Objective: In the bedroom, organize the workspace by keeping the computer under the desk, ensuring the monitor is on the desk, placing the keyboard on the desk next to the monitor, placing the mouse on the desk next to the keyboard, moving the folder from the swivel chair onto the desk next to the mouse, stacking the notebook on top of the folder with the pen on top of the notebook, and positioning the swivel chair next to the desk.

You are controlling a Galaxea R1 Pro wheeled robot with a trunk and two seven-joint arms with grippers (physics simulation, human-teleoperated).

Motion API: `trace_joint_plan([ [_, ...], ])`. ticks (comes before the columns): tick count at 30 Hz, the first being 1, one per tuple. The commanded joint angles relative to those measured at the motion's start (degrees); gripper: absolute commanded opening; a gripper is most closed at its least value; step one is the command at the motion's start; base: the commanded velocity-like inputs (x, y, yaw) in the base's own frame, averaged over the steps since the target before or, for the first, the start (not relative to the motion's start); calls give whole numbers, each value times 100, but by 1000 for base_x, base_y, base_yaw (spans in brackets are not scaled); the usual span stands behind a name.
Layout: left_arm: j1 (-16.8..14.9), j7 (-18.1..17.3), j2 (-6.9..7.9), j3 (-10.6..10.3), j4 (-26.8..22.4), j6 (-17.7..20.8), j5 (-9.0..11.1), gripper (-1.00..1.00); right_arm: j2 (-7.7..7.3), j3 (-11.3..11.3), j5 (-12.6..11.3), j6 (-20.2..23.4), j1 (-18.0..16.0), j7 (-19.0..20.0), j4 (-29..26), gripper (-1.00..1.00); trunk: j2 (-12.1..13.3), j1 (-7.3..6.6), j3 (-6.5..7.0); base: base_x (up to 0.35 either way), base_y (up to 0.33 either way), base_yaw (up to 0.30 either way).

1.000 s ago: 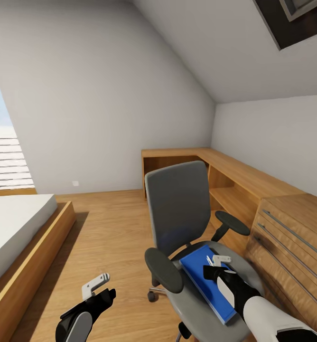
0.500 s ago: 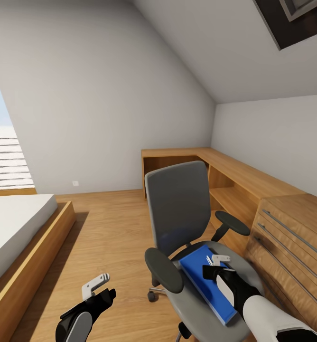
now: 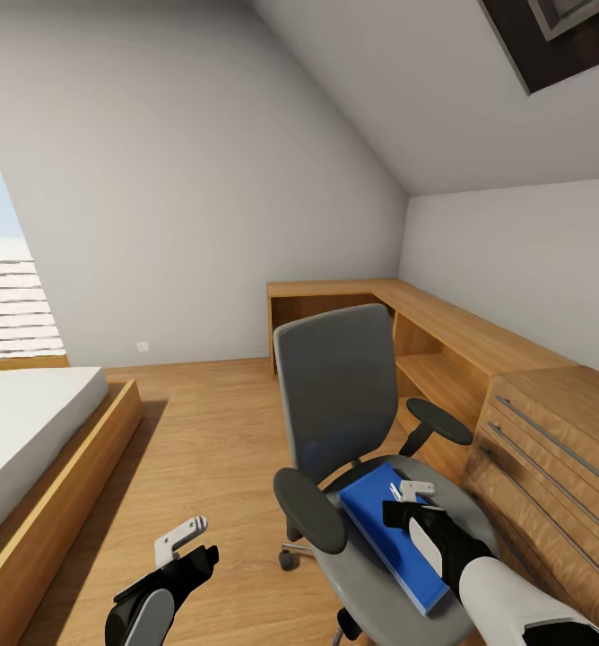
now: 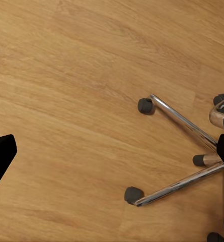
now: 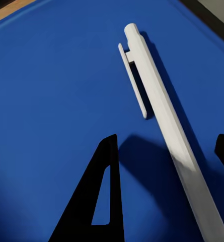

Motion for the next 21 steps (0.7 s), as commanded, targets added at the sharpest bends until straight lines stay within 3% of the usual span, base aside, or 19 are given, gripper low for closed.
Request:
trace_joint_plan([
  [1,-5,55,0,-4,-7,6,53,100,-5,36,-99,29,3,-19,338,-100,-2,0,-7,0,0,0],
  [21,-5,46,0,-2,-7,7,53,100,-5,27,-97,31,6,-19,220,-100,-2,0,-7,0,0,0],
])
